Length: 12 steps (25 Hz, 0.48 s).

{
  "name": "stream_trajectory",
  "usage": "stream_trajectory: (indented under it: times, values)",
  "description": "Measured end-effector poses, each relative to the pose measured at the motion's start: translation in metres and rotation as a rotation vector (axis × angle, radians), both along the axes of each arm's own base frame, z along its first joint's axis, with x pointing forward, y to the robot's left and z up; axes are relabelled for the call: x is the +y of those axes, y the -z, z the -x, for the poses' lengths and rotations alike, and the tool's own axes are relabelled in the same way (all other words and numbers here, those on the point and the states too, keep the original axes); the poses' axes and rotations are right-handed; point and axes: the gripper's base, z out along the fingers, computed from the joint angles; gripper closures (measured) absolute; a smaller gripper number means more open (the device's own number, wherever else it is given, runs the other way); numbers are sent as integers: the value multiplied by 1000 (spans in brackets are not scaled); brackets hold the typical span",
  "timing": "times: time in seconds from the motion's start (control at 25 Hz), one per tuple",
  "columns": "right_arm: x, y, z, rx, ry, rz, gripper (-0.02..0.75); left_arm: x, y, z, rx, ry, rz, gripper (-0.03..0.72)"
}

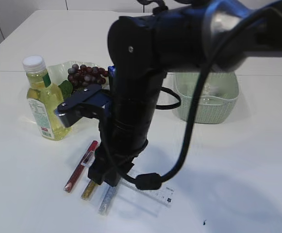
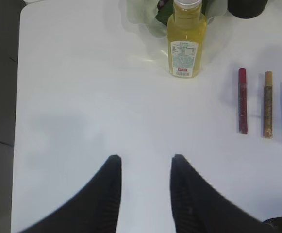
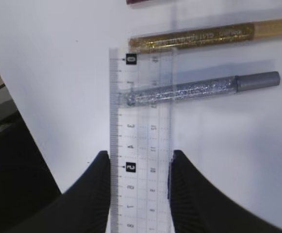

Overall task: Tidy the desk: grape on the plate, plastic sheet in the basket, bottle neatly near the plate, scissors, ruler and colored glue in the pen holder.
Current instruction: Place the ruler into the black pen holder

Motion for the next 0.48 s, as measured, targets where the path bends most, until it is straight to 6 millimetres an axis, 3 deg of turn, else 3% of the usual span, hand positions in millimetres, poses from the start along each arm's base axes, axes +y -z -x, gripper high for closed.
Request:
stream_trajectory:
  times: [0.28, 0.48]
  values:
    - [-23, 1, 23, -193, -16, -178, 449, 0, 0, 0, 0, 0, 0, 435]
    - [-23, -11, 11, -351, 39, -293, 449, 0, 0, 0, 0, 0, 0, 435]
